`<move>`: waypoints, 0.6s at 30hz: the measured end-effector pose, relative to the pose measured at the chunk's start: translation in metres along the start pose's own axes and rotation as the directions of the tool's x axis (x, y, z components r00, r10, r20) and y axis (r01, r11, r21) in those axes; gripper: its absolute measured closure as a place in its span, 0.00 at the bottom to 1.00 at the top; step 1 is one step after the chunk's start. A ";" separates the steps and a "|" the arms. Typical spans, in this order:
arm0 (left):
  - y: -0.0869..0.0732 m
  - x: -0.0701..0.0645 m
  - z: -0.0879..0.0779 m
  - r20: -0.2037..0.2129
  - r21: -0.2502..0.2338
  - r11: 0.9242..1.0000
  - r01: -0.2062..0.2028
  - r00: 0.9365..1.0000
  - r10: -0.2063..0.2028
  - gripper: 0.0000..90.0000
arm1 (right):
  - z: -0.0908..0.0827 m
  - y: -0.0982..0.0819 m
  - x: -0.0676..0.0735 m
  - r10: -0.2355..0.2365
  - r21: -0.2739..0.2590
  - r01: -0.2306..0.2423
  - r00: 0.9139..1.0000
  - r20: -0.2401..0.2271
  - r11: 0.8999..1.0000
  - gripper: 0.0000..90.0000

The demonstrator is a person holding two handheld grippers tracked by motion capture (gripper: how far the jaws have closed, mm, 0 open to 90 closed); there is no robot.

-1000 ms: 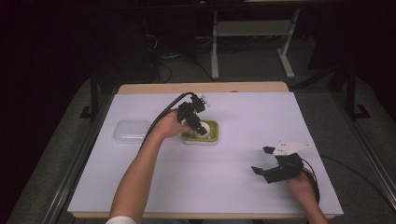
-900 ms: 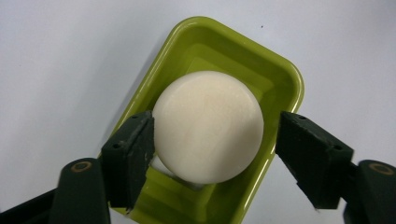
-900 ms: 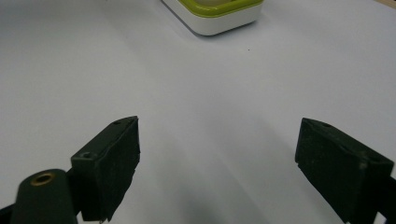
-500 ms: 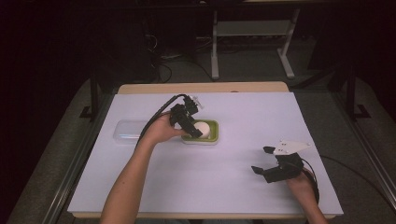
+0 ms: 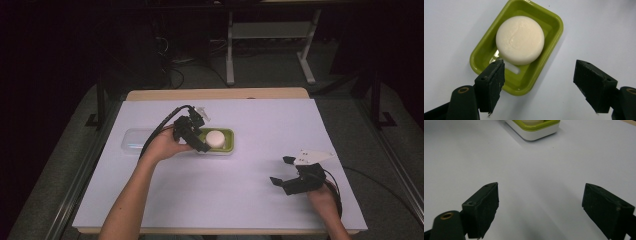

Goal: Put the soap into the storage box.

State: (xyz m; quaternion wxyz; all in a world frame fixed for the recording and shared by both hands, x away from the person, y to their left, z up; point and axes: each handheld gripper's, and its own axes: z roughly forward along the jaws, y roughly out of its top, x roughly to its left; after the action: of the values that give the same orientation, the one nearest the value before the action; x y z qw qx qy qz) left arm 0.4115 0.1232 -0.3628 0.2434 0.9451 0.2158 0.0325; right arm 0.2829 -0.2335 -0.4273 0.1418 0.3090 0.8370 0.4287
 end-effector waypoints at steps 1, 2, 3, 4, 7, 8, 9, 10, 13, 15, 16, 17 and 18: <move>-0.001 0.000 -0.001 0.000 0.003 1.000 -0.008 1.000 0.008 0.28 | 0.000 0.000 0.000 0.000 0.002 0.000 1.000 0.000 1.000 0.15; -0.004 -0.001 -0.002 -0.001 -0.011 1.000 0.000 1.000 0.000 0.28 | 0.001 0.000 0.000 -0.004 0.003 0.004 1.000 0.000 1.000 0.15; -0.005 -0.001 -0.003 0.002 -0.007 1.000 -0.002 1.000 0.002 0.28 | 0.001 0.000 0.000 -0.005 0.004 0.005 1.000 0.001 1.000 0.15; -0.007 -0.002 -0.003 -0.002 -0.012 1.000 -0.004 1.000 0.004 0.28 | 0.001 0.000 0.000 -0.006 0.006 0.006 1.000 0.002 1.000 0.15; -0.012 -0.005 -0.006 -0.008 -0.013 1.000 -0.008 1.000 0.008 0.28 | 0.002 0.000 0.000 -0.002 0.010 0.002 1.000 0.004 1.000 0.15; -0.013 -0.006 -0.006 -0.011 -0.015 1.000 -0.010 1.000 0.010 0.28 | 0.002 0.000 0.000 -0.003 0.010 0.003 1.000 0.004 1.000 0.15; -0.015 -0.008 -0.007 -0.012 -0.016 1.000 -0.006 1.000 0.006 0.28 | 0.003 0.001 0.001 -0.007 0.011 0.007 1.000 0.005 1.000 0.15; -0.017 -0.009 -0.008 -0.010 -0.015 1.000 -0.006 1.000 0.006 0.28 | 0.003 0.001 0.001 -0.010 0.015 0.010 1.000 0.004 1.000 0.15; -0.023 -0.011 -0.009 -0.013 -0.013 1.000 -0.010 1.000 0.010 0.28 | 0.004 0.001 0.002 -0.011 0.016 0.011 1.000 0.003 1.000 0.15; -0.028 -0.012 -0.010 -0.014 -0.012 1.000 -0.009 1.000 0.009 0.28 | 0.005 0.002 0.003 -0.009 0.021 0.009 1.000 0.002 1.000 0.15; -0.030 -0.012 -0.011 -0.017 -0.015 1.000 -0.008 1.000 0.008 0.28 | 0.005 0.002 0.003 -0.012 0.024 0.012 1.000 0.001 1.000 0.15; -0.032 -0.013 -0.012 -0.017 -0.019 1.000 -0.002 1.000 0.002 0.28 | 0.006 0.002 0.003 -0.009 0.025 0.009 1.000 0.002 1.000 0.15; -0.034 -0.013 -0.013 -0.019 -0.021 1.000 0.000 1.000 0.000 0.28 | 0.006 0.002 0.003 -0.014 0.026 0.014 1.000 0.002 1.000 0.15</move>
State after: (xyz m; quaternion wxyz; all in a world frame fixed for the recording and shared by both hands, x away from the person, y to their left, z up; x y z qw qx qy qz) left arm 0.3842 0.1502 -0.3668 0.2514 0.9421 0.2176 0.0439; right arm 0.2845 -0.2272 -0.4292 0.1417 0.3055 0.8444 0.4167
